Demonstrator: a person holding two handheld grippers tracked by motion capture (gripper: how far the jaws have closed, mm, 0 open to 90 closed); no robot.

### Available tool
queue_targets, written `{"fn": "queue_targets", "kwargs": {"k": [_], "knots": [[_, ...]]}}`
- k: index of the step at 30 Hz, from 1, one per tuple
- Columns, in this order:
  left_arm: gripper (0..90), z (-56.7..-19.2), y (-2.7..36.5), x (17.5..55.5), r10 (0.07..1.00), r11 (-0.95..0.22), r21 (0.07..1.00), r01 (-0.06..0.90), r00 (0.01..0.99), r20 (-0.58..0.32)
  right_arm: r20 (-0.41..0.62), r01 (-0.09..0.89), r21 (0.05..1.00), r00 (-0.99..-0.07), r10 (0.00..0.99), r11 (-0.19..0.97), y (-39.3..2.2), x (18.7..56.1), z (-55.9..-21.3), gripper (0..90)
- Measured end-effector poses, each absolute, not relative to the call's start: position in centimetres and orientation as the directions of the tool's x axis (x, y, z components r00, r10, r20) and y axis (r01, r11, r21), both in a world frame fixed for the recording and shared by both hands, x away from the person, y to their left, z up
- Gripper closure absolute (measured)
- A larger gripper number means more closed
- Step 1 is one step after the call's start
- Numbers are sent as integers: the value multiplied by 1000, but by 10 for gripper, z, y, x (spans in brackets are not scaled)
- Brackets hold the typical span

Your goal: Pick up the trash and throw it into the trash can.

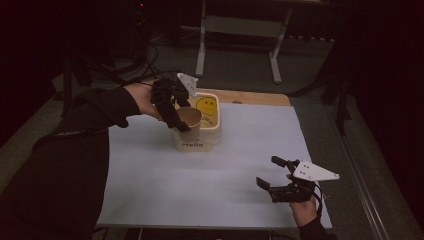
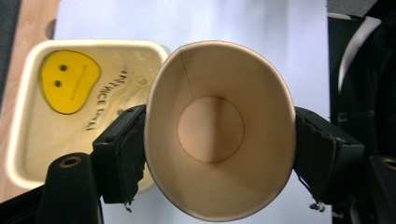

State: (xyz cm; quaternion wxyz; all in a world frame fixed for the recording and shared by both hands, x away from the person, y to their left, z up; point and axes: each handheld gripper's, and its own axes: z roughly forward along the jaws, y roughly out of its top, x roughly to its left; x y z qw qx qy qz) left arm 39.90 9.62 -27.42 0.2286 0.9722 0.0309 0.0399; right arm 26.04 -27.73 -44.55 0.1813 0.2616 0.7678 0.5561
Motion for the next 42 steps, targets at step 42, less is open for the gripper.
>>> {"fn": "queue_targets", "kwargs": {"k": [42], "knots": [[258, -298, 94, 486, 269, -843, 496, 209, 962, 52, 14, 199, 949, -803, 596, 245, -277, 260, -446, 106]]}}
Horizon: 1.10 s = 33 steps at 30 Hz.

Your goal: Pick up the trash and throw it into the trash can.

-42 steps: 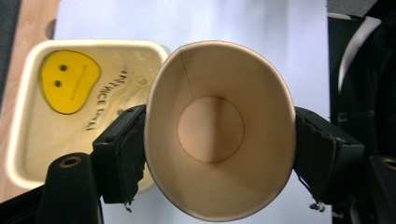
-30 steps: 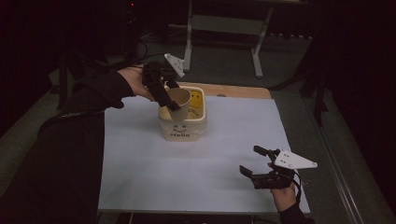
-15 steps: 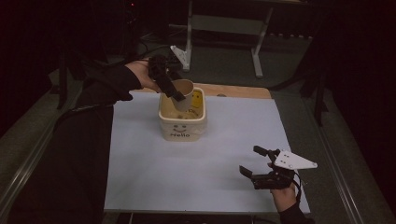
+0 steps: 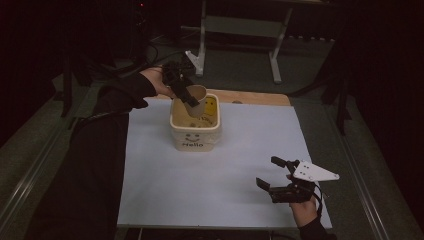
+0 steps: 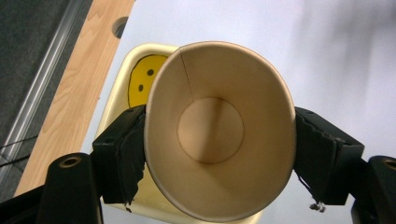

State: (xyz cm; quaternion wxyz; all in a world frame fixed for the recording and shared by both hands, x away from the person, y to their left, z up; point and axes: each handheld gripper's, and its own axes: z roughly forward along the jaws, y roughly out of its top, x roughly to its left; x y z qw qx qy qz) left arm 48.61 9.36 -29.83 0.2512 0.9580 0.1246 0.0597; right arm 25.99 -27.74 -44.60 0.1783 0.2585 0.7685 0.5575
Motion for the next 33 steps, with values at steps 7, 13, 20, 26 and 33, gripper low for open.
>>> {"fn": "queue_targets", "kwargs": {"k": [7, 13, 20, 26, 33], "knots": [[143, -308, 93, 492, 319, -826, 503, 255, 947, 45, 13, 198, 949, -802, 597, 247, -277, 260, -446, 106], [49, -302, 99, 488, 334, -785, 566, 251, 942, 45, 9, 196, 948, -802, 598, 249, -277, 260, -445, 106], [19, -298, 114, 475, 373, -740, 616, 271, 927, 41, 5, 193, 949, -800, 600, 250, -277, 259, -445, 106], [4, -295, 129, 460, 390, -717, 640, 275, 920, 42, 0, 192, 948, -800, 600, 255, -276, 258, -444, 106], [4, -297, 158, 432, 431, -679, 668, 304, 902, 28, -1, 192, 948, -799, 602, 256, -275, 258, -444, 106]]}}
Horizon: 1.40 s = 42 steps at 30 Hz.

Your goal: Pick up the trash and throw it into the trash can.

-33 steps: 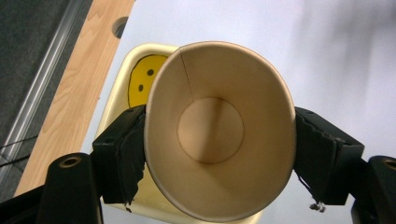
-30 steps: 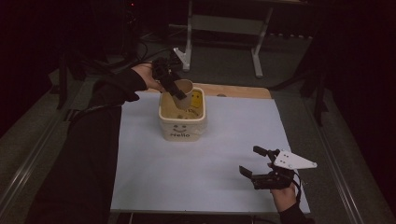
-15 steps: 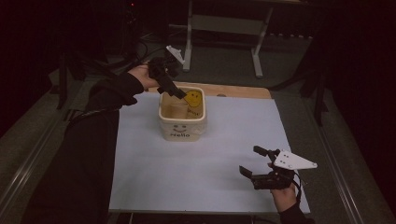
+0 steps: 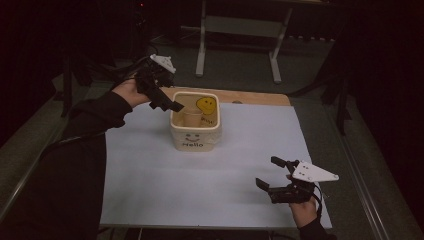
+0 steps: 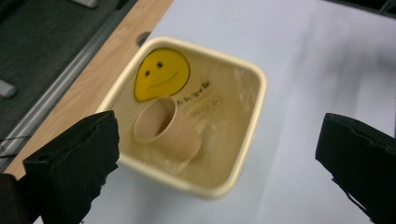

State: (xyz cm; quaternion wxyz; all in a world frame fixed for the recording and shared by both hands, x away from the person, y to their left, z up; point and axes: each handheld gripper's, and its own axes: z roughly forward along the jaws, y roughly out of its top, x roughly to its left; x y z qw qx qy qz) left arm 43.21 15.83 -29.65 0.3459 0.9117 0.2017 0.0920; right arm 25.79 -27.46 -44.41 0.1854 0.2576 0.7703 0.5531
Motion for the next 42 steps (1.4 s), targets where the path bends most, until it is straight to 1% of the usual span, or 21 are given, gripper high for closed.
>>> {"fn": "queue_targets", "kwargs": {"k": [4, 5, 8, 9, 11, 12, 17, 22, 25, 31, 33, 38, 42], "knots": [[4, -298, 171, 421, 439, -652, 692, 310, 899, 11, -4, 190, 947, -800, 600, 259, -274, 258, -444, 106], [4, -301, 179, 411, 439, -643, 703, 304, 899, 12, -4, 190, 947, -799, 601, 259, -274, 258, -444, 106], [4, -304, 185, 402, 440, -623, 721, 303, 898, 3, -4, 190, 947, -799, 601, 260, -274, 258, -444, 106], [4, -309, 191, 394, 440, -611, 731, 304, 898, -6, 0, 194, 947, -800, 600, 258, -274, 258, -444, 106], [4, -311, 195, 390, 439, -602, 738, 305, 898, -13, -1, 194, 946, -799, 601, 260, -274, 258, -444, 106], [4, -317, 199, 383, 441, -584, 749, 312, 897, -30, -1, 195, 946, -800, 601, 261, -273, 258, -444, 106], [4, -332, 207, 365, 443, -544, 780, 311, 895, -49, -4, 193, 945, -798, 602, 262, -273, 258, -444, 106], [4, -346, 208, 349, 437, -507, 805, 308, 897, -68, -2, 195, 945, -798, 602, 262, -273, 259, -444, 106], [4, -356, 207, 339, 417, -500, 811, 304, 905, -82, -4, 195, 944, -799, 602, 265, -273, 258, -444, 106], [4, -374, 203, 323, 406, -497, 814, 300, 910, -88, -7, 194, 944, -798, 602, 268, -273, 259, -445, 106], [4, -380, 202, 317, 399, -487, 819, 304, 911, -102, -3, 196, 944, -799, 601, 267, -273, 259, -445, 106], [4, -399, 201, 304, 417, -480, 825, 299, 905, -85, -6, 195, 943, -799, 601, 269, -273, 258, -445, 106], [4, -410, 201, 297, 420, -469, 827, 310, 902, -99, -6, 196, 943, -798, 602, 270, -272, 258, -445, 106]]}}
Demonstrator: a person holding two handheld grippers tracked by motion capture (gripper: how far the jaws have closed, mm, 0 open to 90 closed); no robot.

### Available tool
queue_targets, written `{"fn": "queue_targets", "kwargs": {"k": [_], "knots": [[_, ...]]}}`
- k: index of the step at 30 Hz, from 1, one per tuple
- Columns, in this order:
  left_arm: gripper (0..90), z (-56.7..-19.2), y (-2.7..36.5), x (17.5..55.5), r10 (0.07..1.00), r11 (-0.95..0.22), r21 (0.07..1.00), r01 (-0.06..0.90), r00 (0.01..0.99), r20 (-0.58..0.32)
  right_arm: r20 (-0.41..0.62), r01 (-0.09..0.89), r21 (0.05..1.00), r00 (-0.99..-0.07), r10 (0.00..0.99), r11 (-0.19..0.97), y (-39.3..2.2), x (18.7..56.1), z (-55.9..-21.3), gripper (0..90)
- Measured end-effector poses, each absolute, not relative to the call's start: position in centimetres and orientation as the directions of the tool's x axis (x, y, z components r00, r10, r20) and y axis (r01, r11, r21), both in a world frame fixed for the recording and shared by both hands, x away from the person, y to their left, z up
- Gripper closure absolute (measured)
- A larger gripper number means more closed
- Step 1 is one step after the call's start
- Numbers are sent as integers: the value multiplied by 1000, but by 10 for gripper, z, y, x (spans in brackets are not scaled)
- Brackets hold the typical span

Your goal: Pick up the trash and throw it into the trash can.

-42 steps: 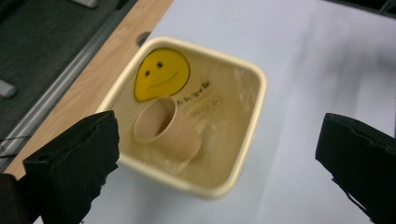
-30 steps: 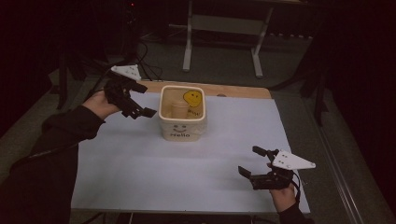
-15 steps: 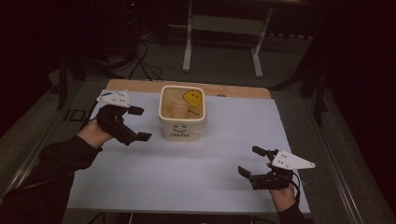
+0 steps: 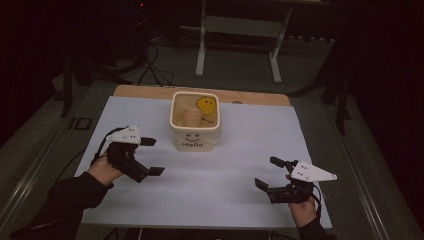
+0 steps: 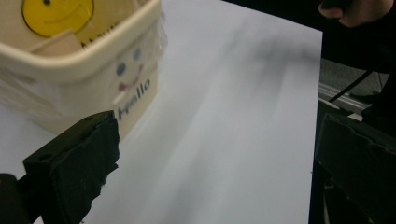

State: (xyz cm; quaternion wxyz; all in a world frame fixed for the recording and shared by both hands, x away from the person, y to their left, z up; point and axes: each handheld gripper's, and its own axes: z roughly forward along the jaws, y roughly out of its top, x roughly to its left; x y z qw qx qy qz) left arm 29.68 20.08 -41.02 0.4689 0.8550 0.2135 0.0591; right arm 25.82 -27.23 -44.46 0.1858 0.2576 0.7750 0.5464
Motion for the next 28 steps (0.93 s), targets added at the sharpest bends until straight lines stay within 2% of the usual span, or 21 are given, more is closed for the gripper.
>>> {"fn": "queue_targets", "kwargs": {"k": [10, 18, 22, 28], "knots": [[4, -453, 204, 278, 434, -417, 839, 349, 888, -154, -10, 194, 942, -800, 600, 273, -272, 258, -445, 106], [5, -477, 215, 270, 500, -355, 853, 384, 849, -174, -12, 194, 941, -800, 600, 276, -272, 258, -445, 106], [5, -484, 220, 269, 534, -346, 856, 385, 831, -158, -10, 193, 942, -800, 599, 274, -272, 258, -445, 106], [5, -488, 227, 271, 549, -297, 867, 401, 814, -188, -13, 191, 942, -800, 600, 275, -273, 258, -446, 106]]}}
